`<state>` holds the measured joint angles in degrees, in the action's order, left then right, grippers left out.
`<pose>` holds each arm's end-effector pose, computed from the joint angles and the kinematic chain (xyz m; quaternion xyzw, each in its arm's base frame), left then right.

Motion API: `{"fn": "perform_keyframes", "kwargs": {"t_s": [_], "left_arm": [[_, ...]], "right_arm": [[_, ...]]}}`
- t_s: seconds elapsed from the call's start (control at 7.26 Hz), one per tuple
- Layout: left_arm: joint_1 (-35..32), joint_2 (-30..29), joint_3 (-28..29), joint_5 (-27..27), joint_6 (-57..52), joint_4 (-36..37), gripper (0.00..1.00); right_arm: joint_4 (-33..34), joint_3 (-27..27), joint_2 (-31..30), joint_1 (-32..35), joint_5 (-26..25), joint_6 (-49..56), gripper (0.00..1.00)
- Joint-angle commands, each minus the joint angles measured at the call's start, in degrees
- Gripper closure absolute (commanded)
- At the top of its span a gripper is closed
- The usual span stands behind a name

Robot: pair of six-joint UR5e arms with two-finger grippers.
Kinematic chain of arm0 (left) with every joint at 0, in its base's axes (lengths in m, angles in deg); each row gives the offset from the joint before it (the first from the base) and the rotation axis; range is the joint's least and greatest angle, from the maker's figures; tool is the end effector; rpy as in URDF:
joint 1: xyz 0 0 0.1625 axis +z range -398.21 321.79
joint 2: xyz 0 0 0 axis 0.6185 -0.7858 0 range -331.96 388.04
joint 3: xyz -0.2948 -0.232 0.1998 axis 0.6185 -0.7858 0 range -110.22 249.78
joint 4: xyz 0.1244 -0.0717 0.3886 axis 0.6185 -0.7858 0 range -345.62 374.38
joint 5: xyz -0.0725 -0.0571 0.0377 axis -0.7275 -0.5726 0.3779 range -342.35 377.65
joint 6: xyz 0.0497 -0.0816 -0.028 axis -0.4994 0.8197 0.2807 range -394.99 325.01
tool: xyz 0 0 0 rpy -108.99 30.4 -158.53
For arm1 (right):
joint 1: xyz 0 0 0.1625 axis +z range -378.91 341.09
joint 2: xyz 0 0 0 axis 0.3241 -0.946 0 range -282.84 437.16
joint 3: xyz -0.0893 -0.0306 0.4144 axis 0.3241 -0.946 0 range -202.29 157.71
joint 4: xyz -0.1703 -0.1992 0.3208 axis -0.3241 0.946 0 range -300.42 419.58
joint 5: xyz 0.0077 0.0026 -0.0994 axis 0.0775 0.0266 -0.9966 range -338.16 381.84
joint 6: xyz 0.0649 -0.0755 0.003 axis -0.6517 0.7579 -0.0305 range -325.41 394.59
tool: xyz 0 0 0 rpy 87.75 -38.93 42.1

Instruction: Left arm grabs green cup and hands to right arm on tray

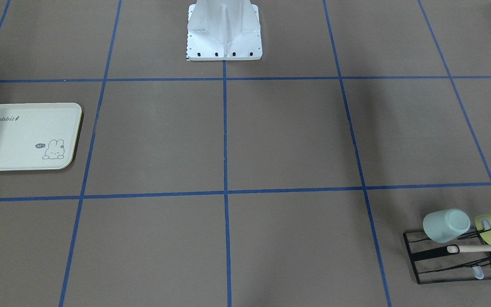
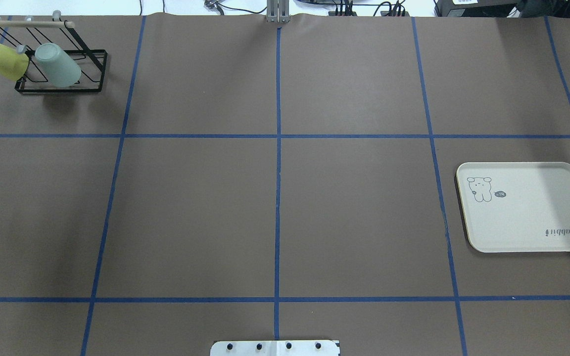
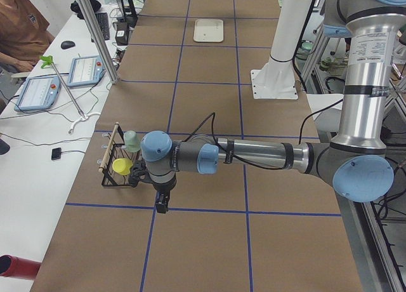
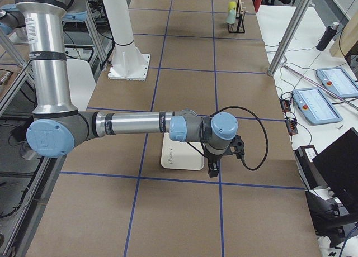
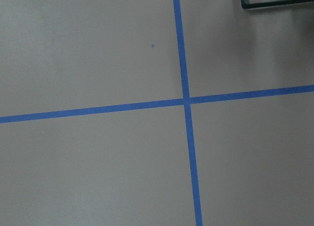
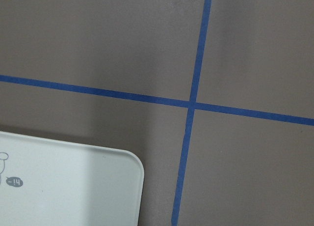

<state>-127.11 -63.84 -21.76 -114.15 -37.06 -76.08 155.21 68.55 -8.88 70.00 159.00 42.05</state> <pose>-0.0571 -0.5111 0.6311 0.0347 0.3562 0.0378 0.9330 0.0504 -0.5200 0.6229 0.0155 -0.3997 -0.0655 0.9142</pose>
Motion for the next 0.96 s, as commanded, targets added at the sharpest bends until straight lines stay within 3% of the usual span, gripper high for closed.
{"fn": "perform_keyframes", "kwargs": {"t_s": [0.0,0.28,0.55,0.83], "left_arm": [[-1.0,0.0,-0.6,0.0,0.0,0.2,0.00],[-0.9,0.7,-3.8,-0.1,0.3,0.6,0.00],[-0.7,-5.6,-5.8,-0.1,0.5,-0.5,0.00],[-0.2,-8.0,-5.4,0.0,1.7,-0.3,0.00]], "right_arm": [[0.0,0.2,0.1,0.0,0.0,0.0,0.00],[0.0,0.3,0.1,0.0,0.1,-0.1,0.00],[0.0,0.3,0.6,0.0,0.1,-0.1,0.00],[0.0,0.3,0.7,-0.1,0.1,-0.1,0.00]]}}
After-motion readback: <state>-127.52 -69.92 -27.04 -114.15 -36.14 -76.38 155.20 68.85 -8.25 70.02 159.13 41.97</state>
